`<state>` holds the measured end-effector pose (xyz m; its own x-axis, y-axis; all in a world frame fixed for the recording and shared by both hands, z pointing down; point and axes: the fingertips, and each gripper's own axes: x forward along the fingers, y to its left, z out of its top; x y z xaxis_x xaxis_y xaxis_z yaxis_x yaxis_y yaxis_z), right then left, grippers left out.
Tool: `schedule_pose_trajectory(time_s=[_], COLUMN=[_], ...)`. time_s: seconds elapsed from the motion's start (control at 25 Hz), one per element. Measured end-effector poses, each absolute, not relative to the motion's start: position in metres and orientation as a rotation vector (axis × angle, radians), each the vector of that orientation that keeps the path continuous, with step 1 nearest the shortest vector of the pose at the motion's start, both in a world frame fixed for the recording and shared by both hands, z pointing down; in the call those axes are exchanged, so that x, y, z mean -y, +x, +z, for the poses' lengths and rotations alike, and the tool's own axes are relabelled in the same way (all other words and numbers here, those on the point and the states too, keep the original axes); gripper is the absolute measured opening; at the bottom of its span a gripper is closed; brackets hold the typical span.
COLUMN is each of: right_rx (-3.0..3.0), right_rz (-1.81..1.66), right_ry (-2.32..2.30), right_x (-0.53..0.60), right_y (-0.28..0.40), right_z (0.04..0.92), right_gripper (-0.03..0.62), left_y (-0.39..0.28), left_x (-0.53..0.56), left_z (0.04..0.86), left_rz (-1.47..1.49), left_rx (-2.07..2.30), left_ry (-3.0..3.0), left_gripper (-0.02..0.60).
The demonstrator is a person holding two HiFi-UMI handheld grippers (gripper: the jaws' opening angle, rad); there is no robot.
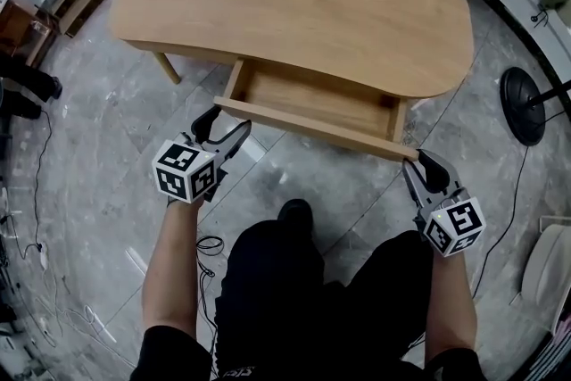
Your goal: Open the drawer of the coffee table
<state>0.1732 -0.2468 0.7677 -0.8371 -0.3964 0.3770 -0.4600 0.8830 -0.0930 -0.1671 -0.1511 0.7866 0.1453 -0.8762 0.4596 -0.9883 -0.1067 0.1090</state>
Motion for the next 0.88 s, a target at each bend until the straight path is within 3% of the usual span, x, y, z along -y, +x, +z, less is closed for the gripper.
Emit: schedule_pose_trajectory(time_s=[0.32, 0.44, 0.88], right_rx=[2.694, 2.698, 2.739], right_rz=[0.293, 0.324, 0.379], right_ry=[0.598, 0.595, 0.603], right_x=[0.217, 0.213, 0.205], right_y=[0.179, 0.181, 0.18], right_z=[0.771, 0.774, 0.766], right_gripper=[0.129, 0.132, 0.13], left_y=[-0.16, -0.156, -0.162], left_x=[0.119, 0.112, 0.11], left_z=[0.789, 0.791, 0.781], left_rz=[0.394, 0.39, 0.292], left_rx=[1.783, 1.785, 1.812], left_ry=[2.009, 1.995, 1.945], left_gripper=[0.303, 0.333, 0.313])
